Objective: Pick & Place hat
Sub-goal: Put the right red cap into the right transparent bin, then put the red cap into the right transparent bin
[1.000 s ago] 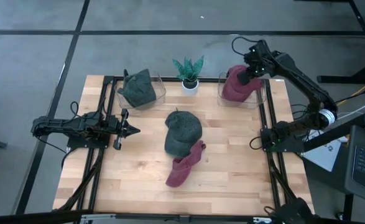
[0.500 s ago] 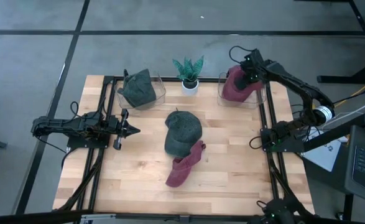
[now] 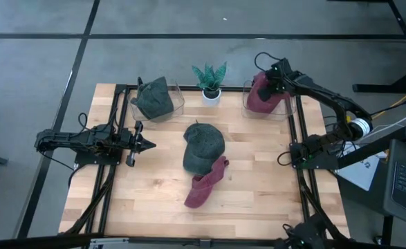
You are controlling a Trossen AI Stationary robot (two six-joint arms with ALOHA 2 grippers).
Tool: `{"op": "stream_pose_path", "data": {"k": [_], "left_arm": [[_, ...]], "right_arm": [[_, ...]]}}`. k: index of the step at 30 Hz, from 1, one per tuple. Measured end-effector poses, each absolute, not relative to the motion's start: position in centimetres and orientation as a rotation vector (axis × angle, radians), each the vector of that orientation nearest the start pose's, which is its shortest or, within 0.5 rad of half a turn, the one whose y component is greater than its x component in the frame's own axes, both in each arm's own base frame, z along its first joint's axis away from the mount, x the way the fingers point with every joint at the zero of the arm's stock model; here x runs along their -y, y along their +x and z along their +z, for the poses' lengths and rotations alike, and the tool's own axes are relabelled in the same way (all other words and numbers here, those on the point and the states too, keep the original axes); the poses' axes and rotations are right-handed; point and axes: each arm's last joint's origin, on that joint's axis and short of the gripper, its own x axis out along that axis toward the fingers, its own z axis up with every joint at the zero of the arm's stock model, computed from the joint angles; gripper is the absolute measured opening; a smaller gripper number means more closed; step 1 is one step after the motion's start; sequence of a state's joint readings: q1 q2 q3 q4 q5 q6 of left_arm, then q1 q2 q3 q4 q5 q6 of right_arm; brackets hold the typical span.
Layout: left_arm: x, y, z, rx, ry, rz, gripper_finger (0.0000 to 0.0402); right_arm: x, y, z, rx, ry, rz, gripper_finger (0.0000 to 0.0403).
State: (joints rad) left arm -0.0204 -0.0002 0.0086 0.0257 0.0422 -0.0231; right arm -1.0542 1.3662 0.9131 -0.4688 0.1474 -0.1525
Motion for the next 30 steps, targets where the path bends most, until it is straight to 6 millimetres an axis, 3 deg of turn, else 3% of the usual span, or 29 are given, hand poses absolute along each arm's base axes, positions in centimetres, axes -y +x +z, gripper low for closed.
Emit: {"op": "stream_pose_path", "data": {"k": [14,20,25,30], "left_arm": [[0.3,9.7,16.9,0.033,-0.023,-0.064,0.0006],[0.3,9.7,16.9,0.033,-0.023,-0.063,0.0006],[0.3,9.7,16.9,0.034,-0.023,-0.063,0.0006],[0.3,9.7,16.9,0.034,-0.023,-0.063,0.0006]], "right_arm": [[19.0,13.0,27.5,-0.847,0.218,-0.870,0.0006],[16.6,13.4,28.6,-0.735,0.287,-0.610,0.0006],[14.5,15.1,29.4,-0.618,0.312,-0.296,0.0006],[12.2,17.2,28.0,-0.523,0.302,-0.137,0.0006]]}}
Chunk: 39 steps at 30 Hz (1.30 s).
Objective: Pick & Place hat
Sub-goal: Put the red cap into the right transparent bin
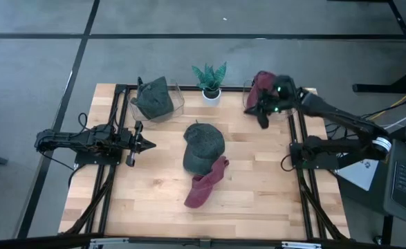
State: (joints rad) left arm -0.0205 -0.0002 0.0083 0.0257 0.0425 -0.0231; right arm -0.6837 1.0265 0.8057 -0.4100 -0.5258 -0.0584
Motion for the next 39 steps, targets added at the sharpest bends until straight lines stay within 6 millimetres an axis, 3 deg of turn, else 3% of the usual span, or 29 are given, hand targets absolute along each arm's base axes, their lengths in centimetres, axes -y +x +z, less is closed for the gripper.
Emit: {"op": "stream_pose_path", "data": {"k": [8,13,26,39], "left_arm": [[0.3,9.7,16.9,0.033,-0.023,-0.064,0.0006],[0.3,9.7,16.9,0.034,-0.023,-0.064,0.0006],[0.3,9.7,16.9,0.034,-0.023,-0.063,0.0006],[0.3,9.7,16.9,0.034,-0.023,-0.063,0.0006]], "right_arm": [[8.2,18.9,23.0,-0.459,0.360,-0.018,0.0006],[5.6,19.6,21.4,-0.415,0.399,0.062,0.0006],[-1.3,20.6,21.0,-0.388,0.330,0.032,0.0006],[-4.7,22.6,19.8,-0.313,0.280,0.035,0.0006]]}}
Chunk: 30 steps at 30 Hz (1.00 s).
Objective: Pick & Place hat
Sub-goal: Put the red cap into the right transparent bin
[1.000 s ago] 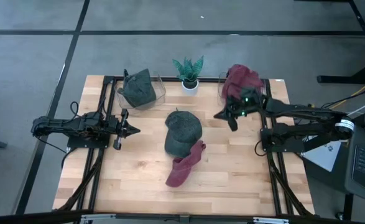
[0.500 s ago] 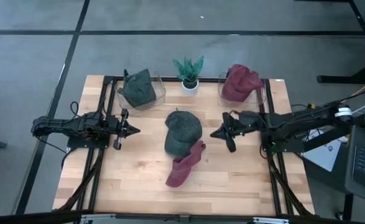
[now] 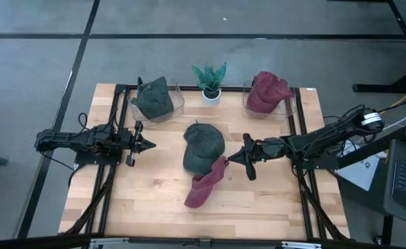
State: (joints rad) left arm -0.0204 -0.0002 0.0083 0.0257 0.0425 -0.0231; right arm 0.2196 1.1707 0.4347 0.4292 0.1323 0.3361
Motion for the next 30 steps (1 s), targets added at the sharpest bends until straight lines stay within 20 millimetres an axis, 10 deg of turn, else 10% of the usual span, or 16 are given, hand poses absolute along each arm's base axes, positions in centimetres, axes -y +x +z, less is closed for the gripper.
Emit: {"op": "stream_pose_path", "data": {"k": [13,30], "left_arm": [[0.3,9.7,16.9,0.033,-0.023,-0.063,0.0006],[0.3,9.7,16.9,0.034,-0.023,-0.063,0.0006]], "right_arm": [[-5.7,26.0,17.5,-0.363,0.206,0.012,0.0006],[-9.0,28.6,21.9,-0.567,-0.116,0.099,0.0035]]}}
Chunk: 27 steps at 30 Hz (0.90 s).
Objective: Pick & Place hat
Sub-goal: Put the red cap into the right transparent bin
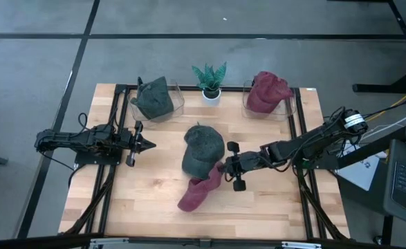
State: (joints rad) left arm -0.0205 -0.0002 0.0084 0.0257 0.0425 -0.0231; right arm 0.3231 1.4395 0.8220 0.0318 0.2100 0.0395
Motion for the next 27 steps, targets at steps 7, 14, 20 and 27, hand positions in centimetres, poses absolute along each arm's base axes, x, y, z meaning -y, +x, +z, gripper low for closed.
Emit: {"op": "stream_pose_path", "data": {"k": [7,14,20,27], "left_arm": [[0.3,9.7,16.9,0.034,-0.023,-0.063,0.0006],[0.3,9.7,16.9,0.033,-0.023,-0.063,0.0006],[0.3,9.7,16.9,0.034,-0.023,-0.064,0.0006],[0.3,9.7,16.9,0.033,-0.023,-0.064,0.0006]], "right_arm": [[-10.7,27.5,20.9,-0.700,-0.090,0.230,0.0067],[-12.7,26.7,16.2,-0.783,-0.054,0.276,0.0069],[-13.2,26.0,14.5,-0.871,0.114,0.200,0.0069],[-14.9,26.4,17.0,-0.870,0.292,0.364,0.0069]]}}
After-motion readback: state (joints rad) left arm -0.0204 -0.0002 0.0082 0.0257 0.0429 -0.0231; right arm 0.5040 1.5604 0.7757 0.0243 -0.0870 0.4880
